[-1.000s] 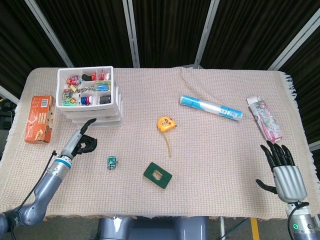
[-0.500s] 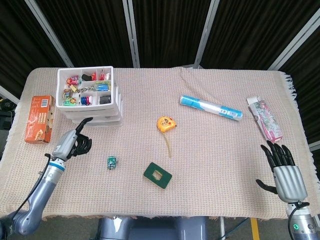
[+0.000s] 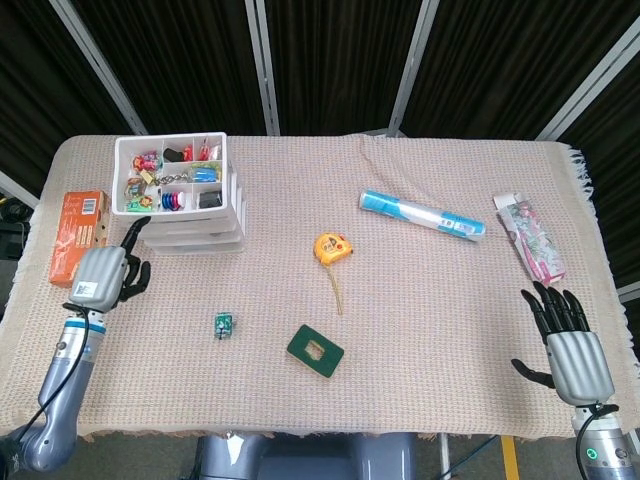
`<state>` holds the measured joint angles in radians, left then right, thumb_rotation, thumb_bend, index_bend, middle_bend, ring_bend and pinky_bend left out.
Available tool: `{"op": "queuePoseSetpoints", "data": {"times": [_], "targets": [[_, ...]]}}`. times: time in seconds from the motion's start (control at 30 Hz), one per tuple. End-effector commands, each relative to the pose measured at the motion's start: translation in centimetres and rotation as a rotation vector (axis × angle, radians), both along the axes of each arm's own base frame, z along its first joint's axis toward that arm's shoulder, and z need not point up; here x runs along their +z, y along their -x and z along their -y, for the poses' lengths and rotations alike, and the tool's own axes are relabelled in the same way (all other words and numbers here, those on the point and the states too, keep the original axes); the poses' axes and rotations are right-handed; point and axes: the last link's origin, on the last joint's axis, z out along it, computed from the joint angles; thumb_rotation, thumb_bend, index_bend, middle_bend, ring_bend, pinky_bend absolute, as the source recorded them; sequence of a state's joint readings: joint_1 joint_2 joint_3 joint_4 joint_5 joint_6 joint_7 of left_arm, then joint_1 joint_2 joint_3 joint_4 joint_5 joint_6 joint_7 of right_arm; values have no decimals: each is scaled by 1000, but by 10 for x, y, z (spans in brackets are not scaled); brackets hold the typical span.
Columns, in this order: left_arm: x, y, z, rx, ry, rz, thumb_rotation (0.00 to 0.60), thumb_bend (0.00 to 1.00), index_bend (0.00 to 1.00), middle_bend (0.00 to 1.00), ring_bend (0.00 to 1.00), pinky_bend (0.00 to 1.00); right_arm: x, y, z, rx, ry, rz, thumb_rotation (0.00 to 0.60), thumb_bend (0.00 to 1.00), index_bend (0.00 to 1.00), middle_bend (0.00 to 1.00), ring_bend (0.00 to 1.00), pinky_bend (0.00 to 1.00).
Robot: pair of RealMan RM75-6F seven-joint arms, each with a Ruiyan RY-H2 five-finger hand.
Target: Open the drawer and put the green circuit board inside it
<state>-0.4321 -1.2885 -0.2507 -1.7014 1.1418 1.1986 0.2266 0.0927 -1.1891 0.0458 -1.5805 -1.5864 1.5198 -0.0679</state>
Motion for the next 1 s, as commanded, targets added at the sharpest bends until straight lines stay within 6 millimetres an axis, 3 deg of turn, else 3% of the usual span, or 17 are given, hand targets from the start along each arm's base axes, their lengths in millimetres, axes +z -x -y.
{"op": "queuePoseSetpoints", "data": {"times": [0.03, 0.37, 0.87, 1.0], "targets": [[3, 10, -4, 37, -6, -24, 600, 585, 121, 914, 895, 710, 0, 0, 0, 0, -1, 0, 600, 0, 74, 0, 0, 0], [1, 28, -12, 98, 0, -41, 600, 586, 141, 914, 894, 710, -1, 0, 0, 0, -1, 0, 600, 0, 74, 0, 0, 0], [-11, 33, -16, 132, 24, -33, 600, 587, 142, 914, 895, 710, 0, 0, 0, -1, -1, 0, 600, 0, 74, 0, 0, 0], [-12, 33, -18, 149, 28, -26, 600, 587, 189, 915, 894, 710, -1, 0, 0, -2, -2, 0, 600, 0, 74, 0, 0, 0]]}}
